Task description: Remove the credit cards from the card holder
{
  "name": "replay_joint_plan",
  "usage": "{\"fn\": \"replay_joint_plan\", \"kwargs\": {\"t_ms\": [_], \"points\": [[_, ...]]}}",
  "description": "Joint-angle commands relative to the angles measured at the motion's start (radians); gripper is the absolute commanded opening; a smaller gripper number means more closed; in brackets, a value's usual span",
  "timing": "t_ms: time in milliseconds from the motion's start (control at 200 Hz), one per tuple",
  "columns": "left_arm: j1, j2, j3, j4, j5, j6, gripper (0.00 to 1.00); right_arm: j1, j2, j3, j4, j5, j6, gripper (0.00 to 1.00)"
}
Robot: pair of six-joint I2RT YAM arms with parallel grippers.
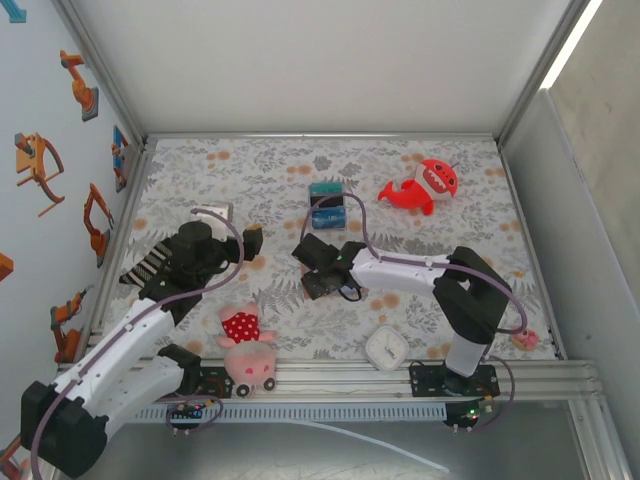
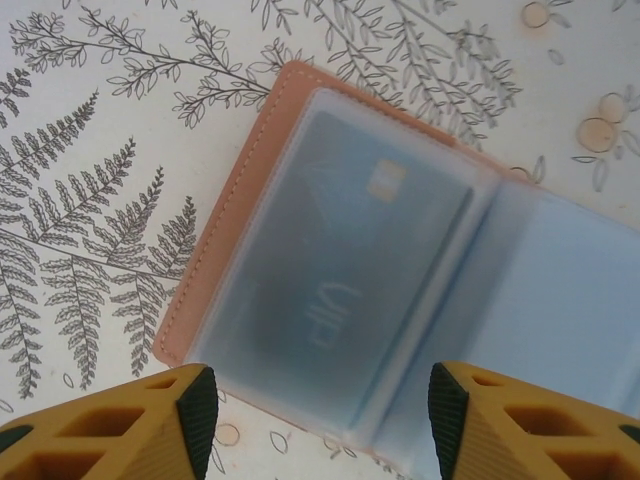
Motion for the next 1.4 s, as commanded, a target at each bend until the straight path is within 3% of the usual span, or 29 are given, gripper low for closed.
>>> {"fn": "replay_joint_plan", "kwargs": {"t_ms": [0, 245, 751, 1137, 1247, 1392], "points": [[0.003, -0.042, -0.02, -0.087, -0.081, -0.064, 0.97, 0.003, 0.032, 0.043, 0.006, -0.032, 0.003, 0.6], [0.003, -0.052, -0.026, -0.129, -0.094, -0.067, 0.97, 0.002, 0.098, 0.061, 0.01, -0.035, 0.008, 0.61], [0.004, -0.038, -0.003, -0.126, -0.061, -0.054, 0.97, -0.024, 0.114, -0.007, 0.05, -0.022, 0.026, 0.53], [-0.001, -0.047, 0.035, -0.15, -0.021, -0.052, 0.97, -0.049, 0.107, -0.036, 0.065, -0.015, 0.032, 0.31], [-0.013, -0.046, 0.047, -0.156, -0.029, -0.051, 0.97, -0.049, 0.067, -0.033, 0.047, 0.019, 0.036, 0.2], [-0.036, -0.045, 0.06, -0.154, -0.056, -0.045, 0.97, -0.049, 0.02, -0.032, 0.016, 0.083, 0.05, 0.22]]}}
